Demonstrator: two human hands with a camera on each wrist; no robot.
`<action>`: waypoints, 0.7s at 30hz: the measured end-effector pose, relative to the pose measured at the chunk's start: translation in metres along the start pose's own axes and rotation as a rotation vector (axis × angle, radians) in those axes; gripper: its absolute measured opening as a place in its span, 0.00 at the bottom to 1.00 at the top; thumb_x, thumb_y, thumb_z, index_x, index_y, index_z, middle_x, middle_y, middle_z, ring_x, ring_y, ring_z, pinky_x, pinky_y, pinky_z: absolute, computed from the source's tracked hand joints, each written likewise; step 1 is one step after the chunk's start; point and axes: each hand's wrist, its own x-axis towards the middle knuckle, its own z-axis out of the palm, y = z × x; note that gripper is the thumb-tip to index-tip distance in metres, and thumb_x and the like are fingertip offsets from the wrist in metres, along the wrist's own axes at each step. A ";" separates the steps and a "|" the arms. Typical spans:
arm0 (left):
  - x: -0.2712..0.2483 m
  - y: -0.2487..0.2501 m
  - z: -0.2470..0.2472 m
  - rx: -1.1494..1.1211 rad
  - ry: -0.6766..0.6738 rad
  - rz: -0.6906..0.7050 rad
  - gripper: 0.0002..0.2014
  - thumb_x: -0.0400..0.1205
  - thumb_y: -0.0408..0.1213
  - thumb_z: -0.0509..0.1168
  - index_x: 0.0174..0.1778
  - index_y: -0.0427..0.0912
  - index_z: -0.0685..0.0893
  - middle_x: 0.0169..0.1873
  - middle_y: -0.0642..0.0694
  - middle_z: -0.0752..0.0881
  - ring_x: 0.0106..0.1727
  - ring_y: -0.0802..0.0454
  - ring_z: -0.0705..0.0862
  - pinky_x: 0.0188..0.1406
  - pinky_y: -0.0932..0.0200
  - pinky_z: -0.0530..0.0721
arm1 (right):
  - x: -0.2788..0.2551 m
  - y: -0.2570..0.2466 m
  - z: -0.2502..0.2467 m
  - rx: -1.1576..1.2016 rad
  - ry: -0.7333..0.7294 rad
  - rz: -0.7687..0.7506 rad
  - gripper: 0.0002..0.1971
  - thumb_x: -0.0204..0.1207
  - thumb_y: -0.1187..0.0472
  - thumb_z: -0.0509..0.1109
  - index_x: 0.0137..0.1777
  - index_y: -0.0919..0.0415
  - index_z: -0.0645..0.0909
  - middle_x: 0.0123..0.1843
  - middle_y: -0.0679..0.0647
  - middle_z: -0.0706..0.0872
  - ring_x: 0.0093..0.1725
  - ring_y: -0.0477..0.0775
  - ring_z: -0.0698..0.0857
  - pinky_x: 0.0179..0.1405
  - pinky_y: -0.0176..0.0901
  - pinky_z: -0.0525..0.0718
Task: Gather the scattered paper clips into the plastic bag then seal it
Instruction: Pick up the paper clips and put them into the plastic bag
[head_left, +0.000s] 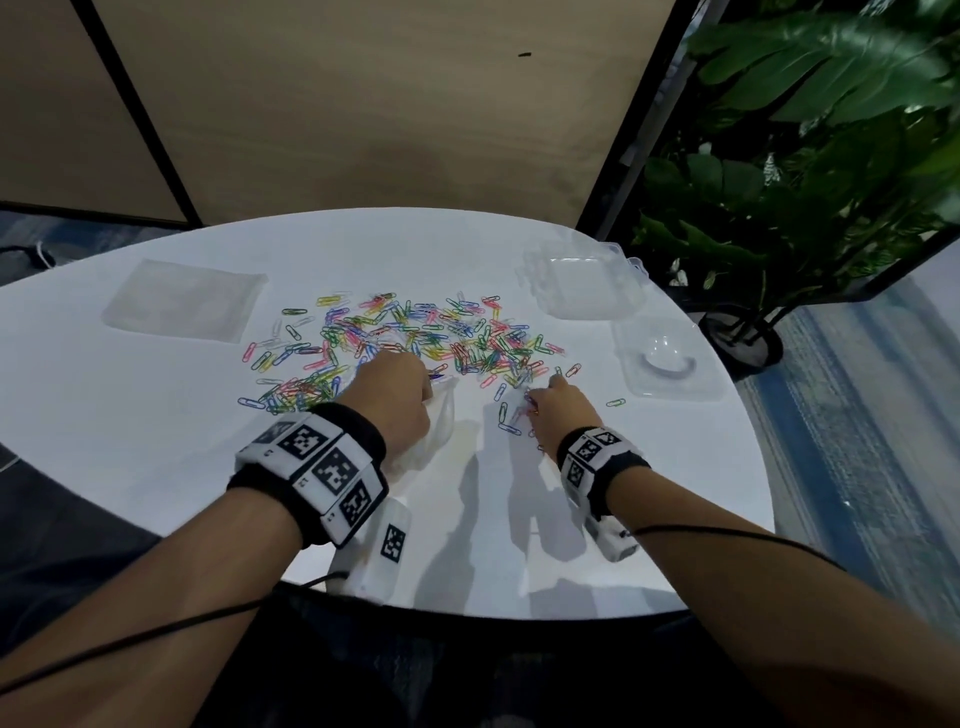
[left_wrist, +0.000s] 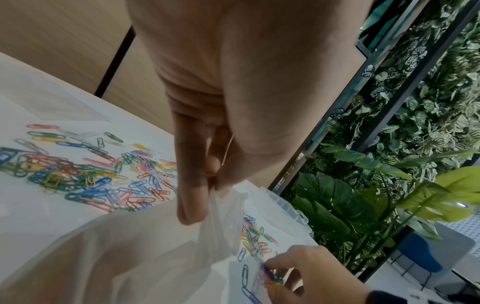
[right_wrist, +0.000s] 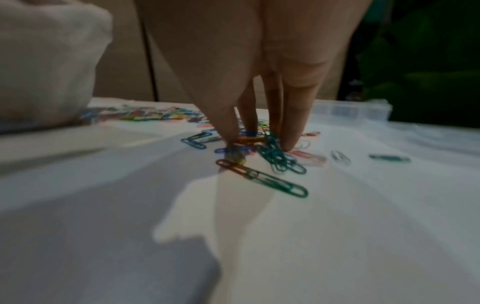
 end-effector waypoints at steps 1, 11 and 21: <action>0.001 0.000 -0.001 0.005 0.002 0.003 0.12 0.80 0.24 0.63 0.45 0.37 0.92 0.49 0.37 0.91 0.50 0.38 0.91 0.53 0.46 0.92 | 0.001 -0.005 -0.001 0.002 -0.001 -0.008 0.11 0.78 0.69 0.65 0.57 0.63 0.85 0.59 0.61 0.79 0.56 0.63 0.84 0.52 0.49 0.84; 0.001 0.000 -0.003 0.021 -0.002 0.013 0.13 0.81 0.25 0.64 0.55 0.34 0.92 0.55 0.37 0.91 0.54 0.40 0.90 0.56 0.48 0.91 | 0.007 0.008 -0.046 1.010 -0.043 0.381 0.07 0.69 0.61 0.80 0.30 0.55 0.91 0.38 0.54 0.93 0.43 0.51 0.92 0.53 0.43 0.89; 0.001 0.003 0.003 -0.127 0.095 -0.009 0.11 0.80 0.25 0.67 0.51 0.36 0.93 0.52 0.38 0.91 0.52 0.40 0.90 0.56 0.48 0.90 | -0.038 -0.076 -0.074 1.587 -0.177 0.162 0.03 0.73 0.73 0.75 0.39 0.68 0.88 0.40 0.61 0.90 0.39 0.55 0.91 0.49 0.45 0.91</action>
